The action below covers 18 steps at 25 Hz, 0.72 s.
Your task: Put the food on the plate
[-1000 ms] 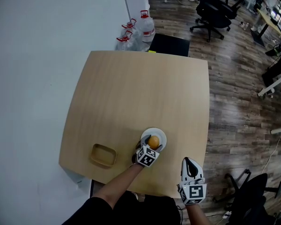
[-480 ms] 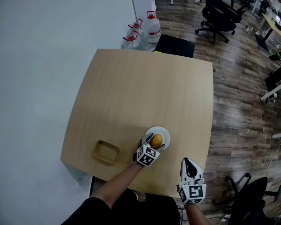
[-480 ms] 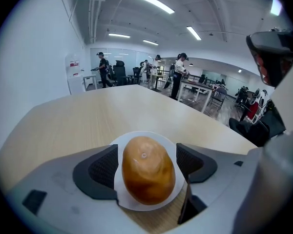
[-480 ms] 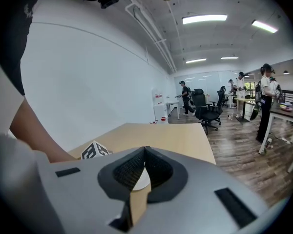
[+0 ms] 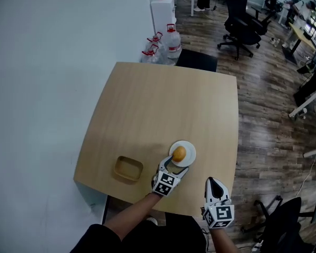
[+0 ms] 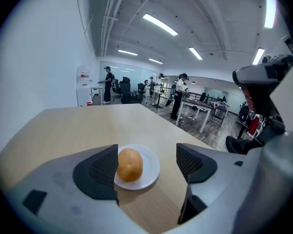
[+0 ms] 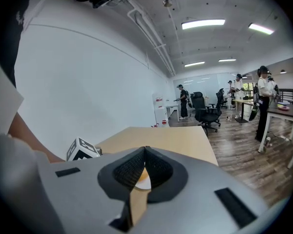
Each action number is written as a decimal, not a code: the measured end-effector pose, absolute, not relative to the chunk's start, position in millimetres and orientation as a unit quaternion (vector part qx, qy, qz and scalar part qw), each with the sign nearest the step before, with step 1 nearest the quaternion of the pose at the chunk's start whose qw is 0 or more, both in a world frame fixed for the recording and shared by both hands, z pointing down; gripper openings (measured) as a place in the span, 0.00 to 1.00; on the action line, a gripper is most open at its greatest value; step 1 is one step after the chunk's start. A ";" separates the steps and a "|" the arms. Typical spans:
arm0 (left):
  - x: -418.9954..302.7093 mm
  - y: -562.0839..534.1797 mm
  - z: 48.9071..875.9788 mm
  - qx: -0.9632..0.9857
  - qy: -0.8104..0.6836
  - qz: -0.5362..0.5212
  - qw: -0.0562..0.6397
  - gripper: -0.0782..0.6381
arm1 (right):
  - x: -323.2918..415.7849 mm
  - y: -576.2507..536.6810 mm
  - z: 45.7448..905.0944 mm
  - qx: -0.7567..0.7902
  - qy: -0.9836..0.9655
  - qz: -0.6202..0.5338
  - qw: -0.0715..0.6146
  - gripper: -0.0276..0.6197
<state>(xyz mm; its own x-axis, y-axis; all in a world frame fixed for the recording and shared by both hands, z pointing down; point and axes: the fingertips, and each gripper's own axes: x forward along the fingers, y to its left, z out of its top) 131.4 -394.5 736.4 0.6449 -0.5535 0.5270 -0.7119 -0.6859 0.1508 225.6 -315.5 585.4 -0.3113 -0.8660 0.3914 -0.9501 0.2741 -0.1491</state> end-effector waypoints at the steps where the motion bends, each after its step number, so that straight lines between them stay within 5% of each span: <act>1: 125.9 -384.7 726.8 0.890 -0.357 0.221 0.175 0.59 | 221.4 -308.2 580.8 0.575 -0.790 0.182 0.113 0.14; 18: 21.9 -217.1 549.9 0.879 -0.435 0.048 0.192 0.58 | 161.9 -170.3 513.0 0.608 -0.777 0.131 0.103 0.14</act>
<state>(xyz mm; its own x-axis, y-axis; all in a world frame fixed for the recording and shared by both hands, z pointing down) 21.9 -217.1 549.9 0.6173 -0.7458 0.2502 -0.7823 -0.5484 0.2953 161.9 -170.3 513.0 -0.2405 -0.9169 0.3184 -0.9707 0.2275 -0.0779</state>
